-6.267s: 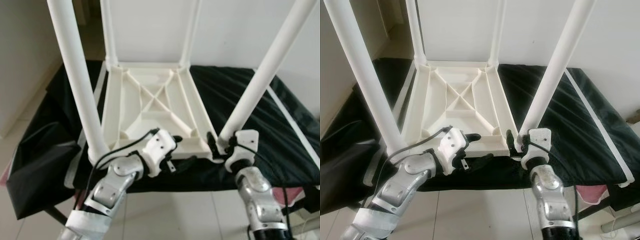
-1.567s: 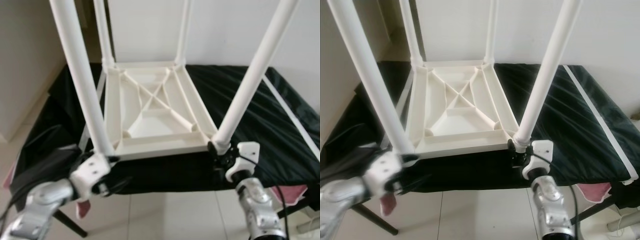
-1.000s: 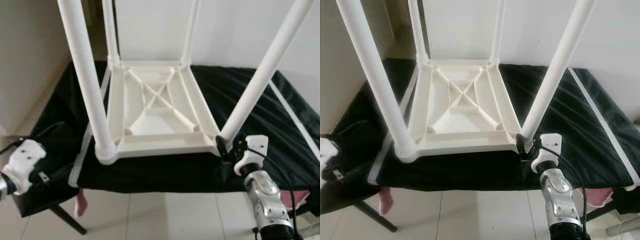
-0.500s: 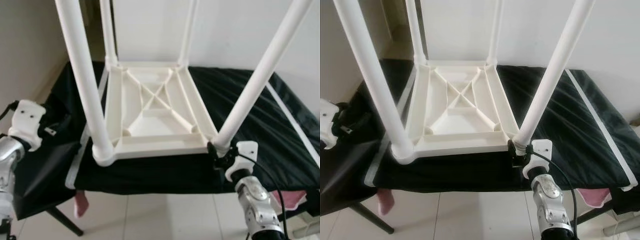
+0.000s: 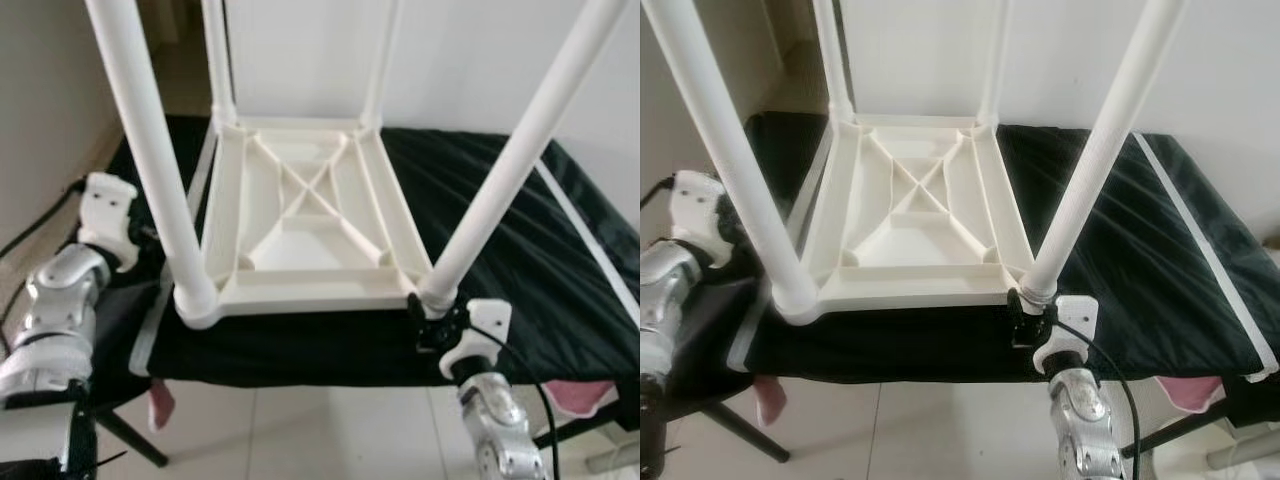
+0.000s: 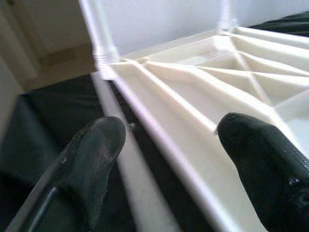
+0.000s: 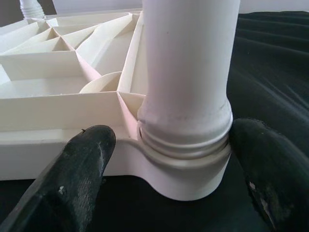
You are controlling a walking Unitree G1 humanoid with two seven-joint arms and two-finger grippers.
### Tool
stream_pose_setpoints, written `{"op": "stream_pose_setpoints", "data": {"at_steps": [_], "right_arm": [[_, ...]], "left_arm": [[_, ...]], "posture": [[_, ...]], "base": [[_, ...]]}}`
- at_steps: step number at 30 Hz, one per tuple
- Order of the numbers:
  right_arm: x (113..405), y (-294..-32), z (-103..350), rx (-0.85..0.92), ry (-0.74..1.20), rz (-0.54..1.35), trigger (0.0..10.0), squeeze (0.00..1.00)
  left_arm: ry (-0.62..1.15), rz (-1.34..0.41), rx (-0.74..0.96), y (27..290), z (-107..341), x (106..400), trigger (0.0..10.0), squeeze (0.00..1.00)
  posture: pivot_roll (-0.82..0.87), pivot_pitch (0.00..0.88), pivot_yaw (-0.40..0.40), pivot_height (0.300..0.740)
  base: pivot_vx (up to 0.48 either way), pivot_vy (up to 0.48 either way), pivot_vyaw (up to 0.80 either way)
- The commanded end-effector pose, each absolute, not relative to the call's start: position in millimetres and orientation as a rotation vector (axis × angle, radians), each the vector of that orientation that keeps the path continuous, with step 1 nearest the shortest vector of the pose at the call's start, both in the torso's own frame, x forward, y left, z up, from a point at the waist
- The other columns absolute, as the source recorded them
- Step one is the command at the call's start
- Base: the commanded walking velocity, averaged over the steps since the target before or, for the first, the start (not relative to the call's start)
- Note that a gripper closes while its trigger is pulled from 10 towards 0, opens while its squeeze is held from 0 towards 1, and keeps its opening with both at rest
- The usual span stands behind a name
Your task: Building children table
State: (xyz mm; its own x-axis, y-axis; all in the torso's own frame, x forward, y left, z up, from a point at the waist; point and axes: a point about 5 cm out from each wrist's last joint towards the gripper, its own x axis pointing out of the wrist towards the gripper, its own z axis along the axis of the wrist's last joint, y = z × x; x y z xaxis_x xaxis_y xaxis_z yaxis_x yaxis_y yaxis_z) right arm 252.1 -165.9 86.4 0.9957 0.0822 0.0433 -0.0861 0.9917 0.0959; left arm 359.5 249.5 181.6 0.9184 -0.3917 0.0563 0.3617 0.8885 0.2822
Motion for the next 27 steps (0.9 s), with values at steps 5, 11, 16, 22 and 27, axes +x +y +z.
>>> {"op": "stream_pose_setpoints", "data": {"at_steps": [5, 11, 16, 22, 27], "right_arm": [[241, -159, 69, 0.089, 0.064, 0.106, 10.0, 0.00], [240, -168, 70, 0.080, 0.062, 0.028, 10.0, 0.00], [236, -173, 64, 0.067, 0.105, -0.051, 10.0, 0.00], [234, -174, 61, 0.069, 0.120, -0.065, 10.0, 0.00], [231, -180, 60, 0.037, 0.137, -0.104, 10.0, 0.00]], "left_arm": [[-0.196, -0.441, 0.178, 226, 184, 365, 10.0, 0.00], [-0.228, -0.574, 0.133, 207, 180, 360, 10.0, 0.00], [-0.233, -0.657, 0.112, 197, 175, 355, 10.0, 0.00], [-0.237, -0.694, 0.097, 192, 173, 352, 10.0, 0.00], [-0.238, -0.756, 0.087, 183, 171, 345, 10.0, 0.00]], "posture": [[-0.02, 0.037, -0.034, 0.740], [-0.02, 0.035, -0.040, 0.740], [-0.02, 0.030, -0.043, 0.740], [-0.02, 0.028, -0.042, 0.740], [-0.02, 0.026, -0.038, 0.740]], "base": [[0.000, 0.000, 0.00], [0.000, 0.000, 0.00], [0.000, 0.000, 0.00], [0.000, 0.000, 0.00], [0.000, 0.000, 0.00]]}}
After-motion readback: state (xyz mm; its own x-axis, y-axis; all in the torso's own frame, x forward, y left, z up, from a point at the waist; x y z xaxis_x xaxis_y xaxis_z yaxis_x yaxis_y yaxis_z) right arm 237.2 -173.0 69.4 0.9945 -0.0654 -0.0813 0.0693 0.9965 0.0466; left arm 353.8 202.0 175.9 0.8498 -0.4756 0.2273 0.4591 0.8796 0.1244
